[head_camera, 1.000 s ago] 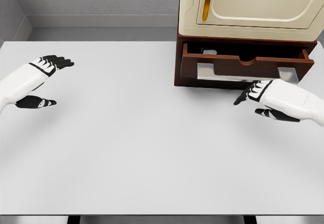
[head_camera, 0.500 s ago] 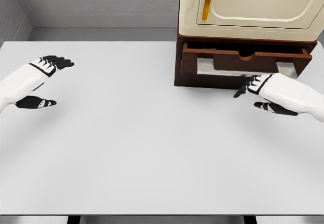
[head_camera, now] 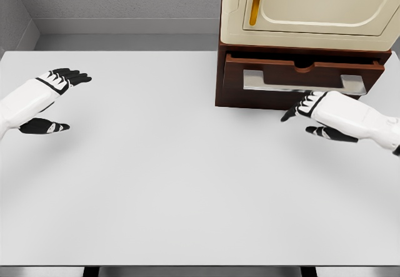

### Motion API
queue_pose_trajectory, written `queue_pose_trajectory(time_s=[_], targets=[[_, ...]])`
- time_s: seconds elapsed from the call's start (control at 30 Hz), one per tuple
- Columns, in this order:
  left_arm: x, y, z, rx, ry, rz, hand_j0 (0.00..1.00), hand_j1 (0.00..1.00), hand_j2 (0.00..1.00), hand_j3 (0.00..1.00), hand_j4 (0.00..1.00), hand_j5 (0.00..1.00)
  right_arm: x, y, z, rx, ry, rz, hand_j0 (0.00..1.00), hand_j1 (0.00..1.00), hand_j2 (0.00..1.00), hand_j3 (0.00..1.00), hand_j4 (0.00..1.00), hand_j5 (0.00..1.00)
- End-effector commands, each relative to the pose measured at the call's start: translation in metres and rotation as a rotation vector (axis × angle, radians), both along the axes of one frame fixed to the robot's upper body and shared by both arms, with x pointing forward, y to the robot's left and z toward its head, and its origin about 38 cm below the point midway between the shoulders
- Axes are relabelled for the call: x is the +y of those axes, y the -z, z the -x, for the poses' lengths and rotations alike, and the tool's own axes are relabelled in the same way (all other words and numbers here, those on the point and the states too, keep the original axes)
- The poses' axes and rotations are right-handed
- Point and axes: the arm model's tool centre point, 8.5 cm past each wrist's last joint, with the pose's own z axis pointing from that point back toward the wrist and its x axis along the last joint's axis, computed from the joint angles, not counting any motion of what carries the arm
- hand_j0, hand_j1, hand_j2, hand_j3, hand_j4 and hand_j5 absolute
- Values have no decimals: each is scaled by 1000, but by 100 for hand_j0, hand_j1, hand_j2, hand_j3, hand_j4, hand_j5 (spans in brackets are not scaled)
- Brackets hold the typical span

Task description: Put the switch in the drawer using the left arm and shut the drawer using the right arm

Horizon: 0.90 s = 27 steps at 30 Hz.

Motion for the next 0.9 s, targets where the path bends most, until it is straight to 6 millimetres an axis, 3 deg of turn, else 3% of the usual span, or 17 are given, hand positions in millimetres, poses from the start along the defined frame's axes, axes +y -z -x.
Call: queue_pose_trajectory(time_s=[0.0, 0.87], targets=[[0, -1, 0, 0, -1, 7, 100, 100, 100, 100, 100, 100, -2, 1, -2, 7, 10, -9, 68, 68, 68, 68, 68, 68], [-6, -4, 2, -12, 16, 8, 100, 100, 100, 100, 100, 100, -12, 4, -24, 23, 56, -7, 68, 68, 68, 68, 68, 68]])
